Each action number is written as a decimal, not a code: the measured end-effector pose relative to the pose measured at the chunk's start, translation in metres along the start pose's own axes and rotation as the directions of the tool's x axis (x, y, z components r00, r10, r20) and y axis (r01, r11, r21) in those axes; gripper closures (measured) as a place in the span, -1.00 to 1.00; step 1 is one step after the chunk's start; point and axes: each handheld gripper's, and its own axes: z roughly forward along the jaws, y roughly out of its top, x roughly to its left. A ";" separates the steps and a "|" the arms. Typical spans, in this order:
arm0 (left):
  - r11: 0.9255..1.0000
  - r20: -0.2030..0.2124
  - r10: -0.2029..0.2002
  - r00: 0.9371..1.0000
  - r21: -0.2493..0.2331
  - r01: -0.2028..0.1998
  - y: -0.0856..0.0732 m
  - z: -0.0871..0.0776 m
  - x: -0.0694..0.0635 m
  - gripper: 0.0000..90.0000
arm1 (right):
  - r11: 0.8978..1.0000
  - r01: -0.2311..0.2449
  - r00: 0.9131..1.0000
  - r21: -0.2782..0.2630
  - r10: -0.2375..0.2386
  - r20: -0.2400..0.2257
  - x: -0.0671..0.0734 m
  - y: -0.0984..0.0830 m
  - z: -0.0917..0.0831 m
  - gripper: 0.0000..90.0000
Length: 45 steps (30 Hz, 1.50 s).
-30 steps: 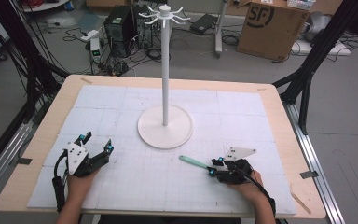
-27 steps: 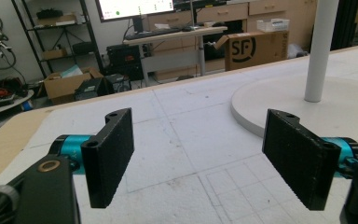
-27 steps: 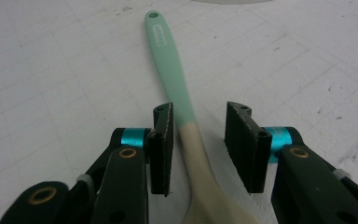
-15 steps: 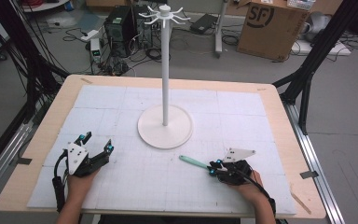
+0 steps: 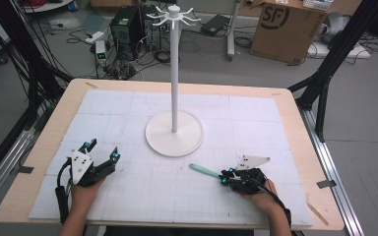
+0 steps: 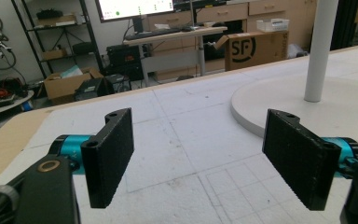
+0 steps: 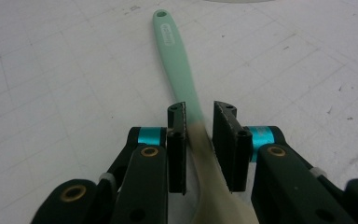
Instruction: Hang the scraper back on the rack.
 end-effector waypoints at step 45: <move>1.000 0.000 -0.003 1.000 0.002 0.003 0.000 0.000 0.000 -0.43 | 0.977 -0.081 0.994 -0.196 0.093 0.053 -0.003 -0.008 -0.016 0.81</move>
